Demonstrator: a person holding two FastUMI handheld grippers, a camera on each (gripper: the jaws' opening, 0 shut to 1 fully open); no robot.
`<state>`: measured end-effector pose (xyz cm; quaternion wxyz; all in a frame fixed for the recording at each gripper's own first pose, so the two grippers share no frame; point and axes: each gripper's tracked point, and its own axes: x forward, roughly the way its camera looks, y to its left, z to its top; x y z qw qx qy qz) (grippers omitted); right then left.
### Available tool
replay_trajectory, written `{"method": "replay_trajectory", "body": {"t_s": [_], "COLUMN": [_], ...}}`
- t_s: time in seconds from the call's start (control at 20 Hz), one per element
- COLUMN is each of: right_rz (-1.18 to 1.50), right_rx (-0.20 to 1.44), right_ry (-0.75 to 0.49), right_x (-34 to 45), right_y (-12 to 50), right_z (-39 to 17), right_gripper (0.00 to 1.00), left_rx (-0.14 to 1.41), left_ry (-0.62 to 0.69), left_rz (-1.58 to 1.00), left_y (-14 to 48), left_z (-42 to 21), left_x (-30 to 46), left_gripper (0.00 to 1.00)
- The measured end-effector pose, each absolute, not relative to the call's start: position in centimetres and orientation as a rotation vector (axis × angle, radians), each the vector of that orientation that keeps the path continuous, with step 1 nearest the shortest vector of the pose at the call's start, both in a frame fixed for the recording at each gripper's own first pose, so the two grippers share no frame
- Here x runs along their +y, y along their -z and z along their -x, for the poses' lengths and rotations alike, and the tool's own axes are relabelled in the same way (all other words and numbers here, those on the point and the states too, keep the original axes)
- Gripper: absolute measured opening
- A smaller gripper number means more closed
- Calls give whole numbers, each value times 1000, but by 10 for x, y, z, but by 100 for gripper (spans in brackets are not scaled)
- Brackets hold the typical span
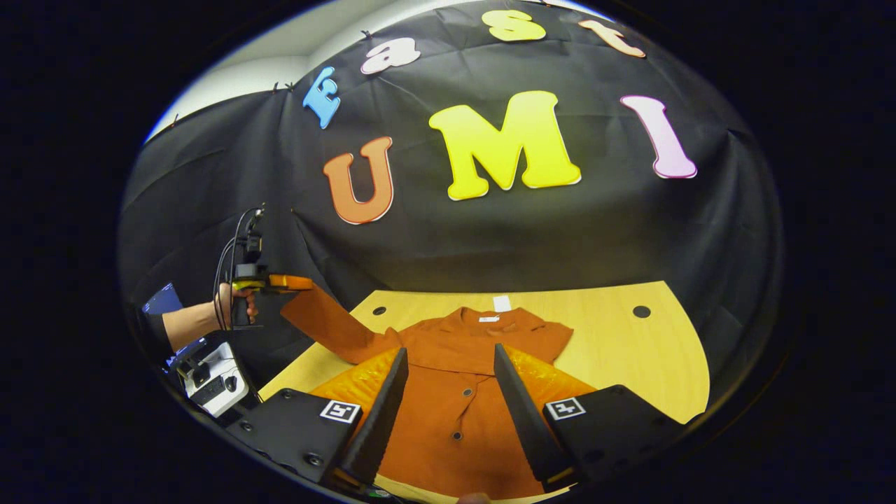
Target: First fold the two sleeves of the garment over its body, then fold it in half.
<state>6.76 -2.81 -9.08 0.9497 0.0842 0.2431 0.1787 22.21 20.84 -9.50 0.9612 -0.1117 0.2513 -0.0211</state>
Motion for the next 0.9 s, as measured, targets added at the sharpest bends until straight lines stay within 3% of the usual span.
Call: {"method": "replay_trajectory", "body": {"t_s": [0.45,0.9], "right_rz": [-210,-232], "right_rx": [410,443], "right_ry": [-226,-12], "right_x": [-151,-277], "right_y": [73,86], "right_z": [-43,-17], "right_gripper": [82,82], "left_rx": [517,680], "left_ry": [336,544], "left_rz": [130,69], "left_y": [81,206], "left_z": [-255,-277], "left_x": [-39,-212], "left_gripper": [3,3]}}
